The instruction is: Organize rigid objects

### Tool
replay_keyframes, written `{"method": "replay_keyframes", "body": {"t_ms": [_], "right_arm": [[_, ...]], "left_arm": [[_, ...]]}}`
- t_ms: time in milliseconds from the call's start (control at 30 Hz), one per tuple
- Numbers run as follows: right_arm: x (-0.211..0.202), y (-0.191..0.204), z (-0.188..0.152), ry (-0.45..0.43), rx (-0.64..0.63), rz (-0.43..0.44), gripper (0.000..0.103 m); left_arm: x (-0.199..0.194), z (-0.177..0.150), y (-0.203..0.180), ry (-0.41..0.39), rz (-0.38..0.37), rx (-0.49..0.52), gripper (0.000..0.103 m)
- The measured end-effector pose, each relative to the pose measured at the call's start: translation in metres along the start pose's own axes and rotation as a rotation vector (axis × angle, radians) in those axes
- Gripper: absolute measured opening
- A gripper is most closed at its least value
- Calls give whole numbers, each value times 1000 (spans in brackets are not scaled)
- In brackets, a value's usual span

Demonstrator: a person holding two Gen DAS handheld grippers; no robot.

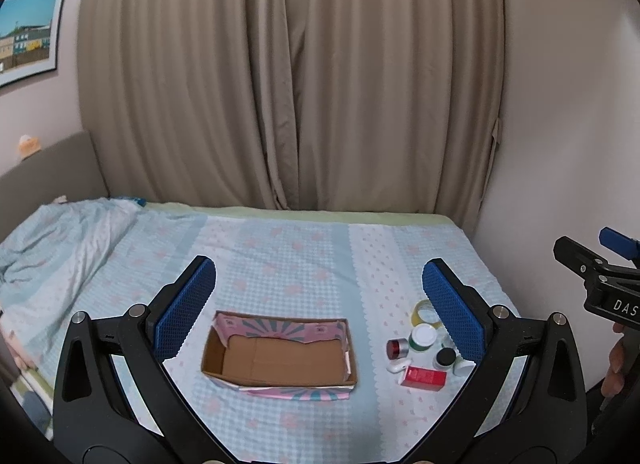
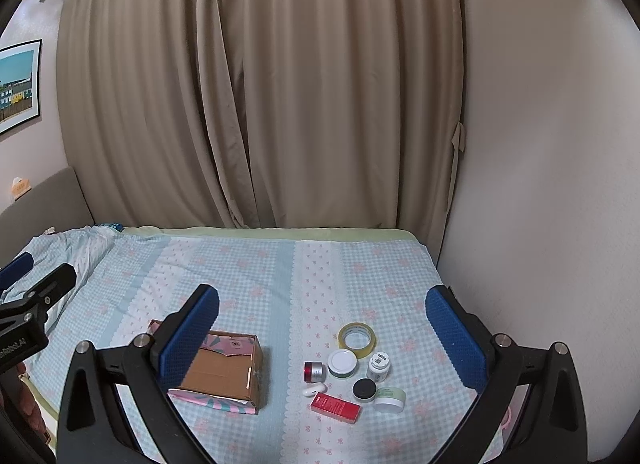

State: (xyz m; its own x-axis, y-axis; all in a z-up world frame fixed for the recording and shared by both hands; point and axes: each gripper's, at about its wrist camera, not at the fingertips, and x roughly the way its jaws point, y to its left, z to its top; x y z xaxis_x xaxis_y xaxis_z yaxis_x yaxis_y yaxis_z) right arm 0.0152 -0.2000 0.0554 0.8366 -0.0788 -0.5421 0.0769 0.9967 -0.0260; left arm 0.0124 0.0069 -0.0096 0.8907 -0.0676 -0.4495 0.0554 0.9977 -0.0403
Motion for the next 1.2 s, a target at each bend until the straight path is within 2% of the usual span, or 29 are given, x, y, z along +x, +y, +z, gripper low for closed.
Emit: {"method": "replay_keyframes", "body": {"t_ms": [833,1000,1067,1200], "right_arm": [[1,2,-2,22,5,4,103],[0,-1,-5,30,2,12,103],[-1,1,-7,7,5,-6,103],[6,-14,-21,39,33,-65,103]], "left_arm": [[2,1,-1,18,-5,16,103],[16,8,-3,46,-48,40,103],[29,8,-8,66,-80,64,103],[67,-11,-23,135,-159,102,103]]}}
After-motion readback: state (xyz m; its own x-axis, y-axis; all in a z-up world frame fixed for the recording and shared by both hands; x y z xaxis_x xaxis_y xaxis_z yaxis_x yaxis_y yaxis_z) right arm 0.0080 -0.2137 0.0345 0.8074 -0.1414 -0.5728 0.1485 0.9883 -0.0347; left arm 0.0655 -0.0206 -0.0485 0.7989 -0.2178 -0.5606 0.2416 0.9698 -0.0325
